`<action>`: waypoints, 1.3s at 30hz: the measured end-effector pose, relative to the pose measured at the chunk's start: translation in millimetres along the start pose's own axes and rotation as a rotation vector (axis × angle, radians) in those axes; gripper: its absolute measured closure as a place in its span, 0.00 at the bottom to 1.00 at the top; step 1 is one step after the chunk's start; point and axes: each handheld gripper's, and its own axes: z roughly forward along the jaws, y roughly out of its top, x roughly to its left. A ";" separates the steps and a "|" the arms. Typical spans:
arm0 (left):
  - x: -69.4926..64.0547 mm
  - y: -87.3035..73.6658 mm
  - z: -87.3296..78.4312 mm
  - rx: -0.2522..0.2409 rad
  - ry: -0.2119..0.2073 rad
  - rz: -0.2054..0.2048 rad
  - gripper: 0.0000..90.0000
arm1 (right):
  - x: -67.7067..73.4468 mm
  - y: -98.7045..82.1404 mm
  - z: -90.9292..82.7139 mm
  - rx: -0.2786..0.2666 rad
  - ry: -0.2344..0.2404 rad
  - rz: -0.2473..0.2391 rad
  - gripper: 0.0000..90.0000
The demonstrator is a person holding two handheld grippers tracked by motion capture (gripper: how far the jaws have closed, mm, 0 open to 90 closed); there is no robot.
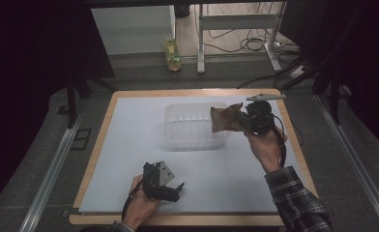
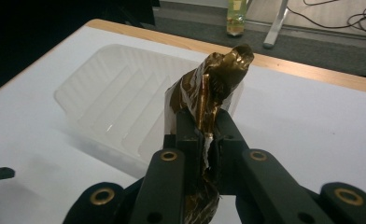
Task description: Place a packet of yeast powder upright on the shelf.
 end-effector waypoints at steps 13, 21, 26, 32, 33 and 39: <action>-0.2 -0.1 0.2 0.004 -0.003 0.006 0.01 | 11.0 -2.5 20.6 0.037 -0.018 -0.019 0.92; -1.0 0.1 0.8 0.004 -0.005 0.011 0.01 | 13.9 0.3 27.2 0.050 -0.029 -0.025 0.92; -1.2 -0.2 1.0 0.003 -0.007 0.004 0.01 | 17.0 1.4 33.7 0.067 -0.033 -0.031 0.92; -0.6 0.0 0.5 0.003 -0.007 0.010 0.01 | 21.6 0.8 42.5 0.089 -0.028 -0.046 0.93; -0.6 -0.1 0.6 0.002 -0.007 0.011 0.01 | 22.4 1.2 43.4 0.091 -0.029 -0.047 0.93; -0.7 -0.1 0.7 0.002 -0.008 0.011 0.01 | 24.6 4.7 47.0 0.117 -0.022 -0.056 0.93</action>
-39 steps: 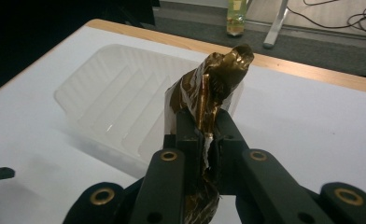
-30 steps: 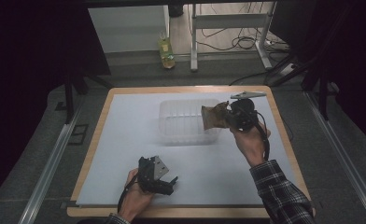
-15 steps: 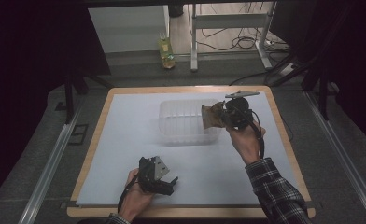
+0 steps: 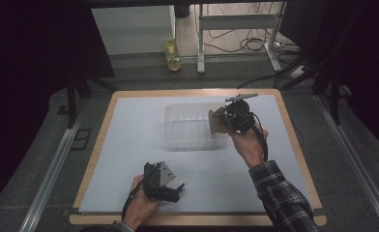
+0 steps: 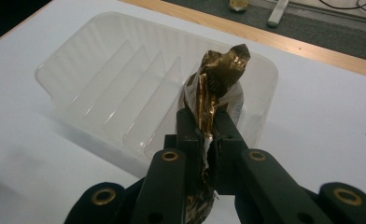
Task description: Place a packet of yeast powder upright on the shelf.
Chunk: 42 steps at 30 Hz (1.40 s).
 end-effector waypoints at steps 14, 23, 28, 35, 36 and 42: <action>0.0 0.0 0.0 -0.001 -0.001 -0.003 0.01 | -5.2 7.4 16.0 0.006 0.020 0.000 0.91; 0.1 -0.2 0.0 -0.001 -0.002 -0.006 0.01 | -8.3 12.7 22.2 -0.028 0.027 -0.010 0.87; -0.4 -0.1 0.1 -0.001 -0.003 -0.008 0.01 | -7.3 19.2 23.0 -0.046 0.021 -0.017 0.87; 1.0 -0.3 -0.5 -0.003 -0.004 -0.005 0.01 | -7.1 35.4 32.4 -0.070 0.020 -0.016 0.85; 1.0 -0.4 -0.7 -0.004 -0.004 -0.007 0.01 | -7.6 36.6 34.2 -0.073 0.022 -0.013 0.85; 1.3 -0.5 -1.4 -0.007 -0.004 -0.008 0.01 | -10.0 39.3 42.7 -0.081 0.021 0.002 0.85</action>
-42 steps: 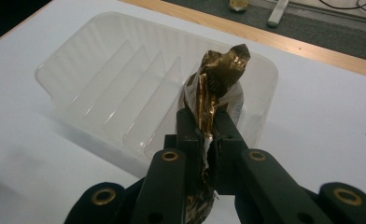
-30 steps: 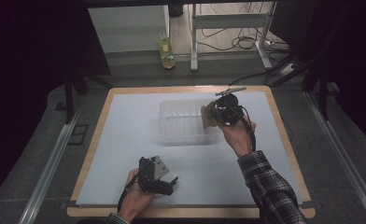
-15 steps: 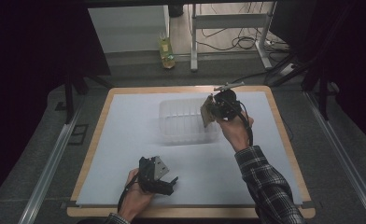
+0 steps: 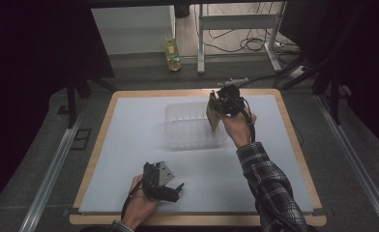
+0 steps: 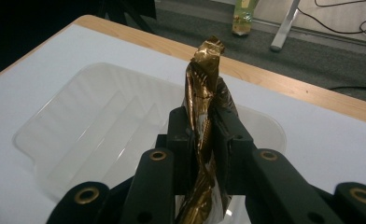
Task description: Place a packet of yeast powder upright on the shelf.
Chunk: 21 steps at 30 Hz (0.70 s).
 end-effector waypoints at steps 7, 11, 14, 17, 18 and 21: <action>-1.1 0.2 0.6 0.000 -0.001 0.000 0.01 | -3.4 3.4 7.1 -0.005 -0.016 0.022 0.88; -1.7 0.2 1.0 0.001 -0.003 0.000 0.01 | -4.1 6.0 12.3 -0.002 -0.030 0.026 0.89; -2.0 0.1 1.0 -0.001 -0.003 -0.002 0.01 | -3.6 5.6 20.0 0.024 -0.051 0.026 0.90; -1.3 0.0 0.6 -0.001 -0.005 -0.002 0.01 | -2.8 3.2 26.8 0.016 -0.054 0.037 0.91; -0.9 0.0 0.4 0.003 -0.004 0.002 0.01 | -2.2 5.2 29.5 0.020 -0.060 0.032 0.91; -1.4 0.0 0.5 -0.001 -0.006 -0.002 0.01 | -3.4 7.5 34.0 0.022 -0.054 0.036 0.90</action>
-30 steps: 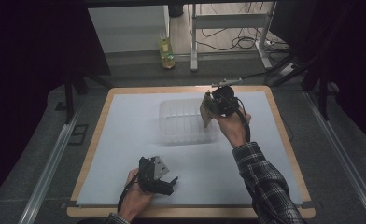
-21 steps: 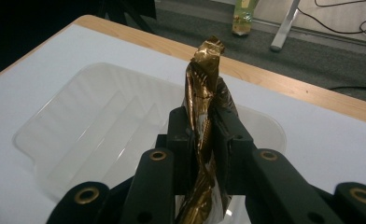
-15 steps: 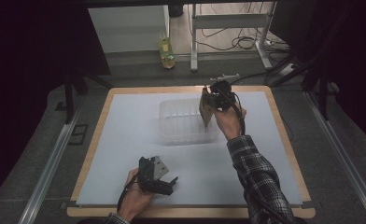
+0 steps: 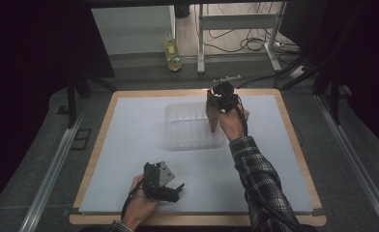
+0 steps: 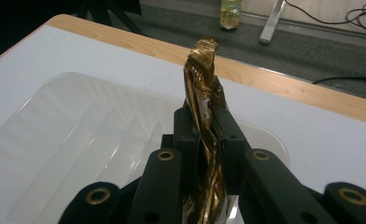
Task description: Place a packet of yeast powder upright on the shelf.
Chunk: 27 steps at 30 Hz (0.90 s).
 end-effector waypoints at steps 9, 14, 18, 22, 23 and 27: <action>0.7 -0.1 -0.7 0.002 0.002 0.001 0.01 | -7.8 -3.0 3.0 -0.026 0.025 -0.012 0.61; -0.9 0.1 0.2 -0.003 0.001 -0.004 0.01 | -9.8 -1.3 -4.6 -0.039 0.058 -0.029 0.51; -1.0 0.3 0.2 0.002 0.001 0.003 0.01 | -11.9 -4.1 -8.1 -0.029 0.076 -0.046 0.45; -1.1 0.4 0.1 -0.003 0.000 0.001 0.01 | -13.6 -7.9 -9.8 -0.027 0.098 -0.056 0.42; -1.1 0.5 0.1 -0.004 -0.002 -0.001 0.01 | -13.8 -8.9 -10.6 -0.026 0.109 -0.058 0.41; -0.5 0.6 -0.3 -0.012 -0.012 -0.016 0.01 | -11.8 -11.7 -16.0 -0.032 0.126 -0.078 0.36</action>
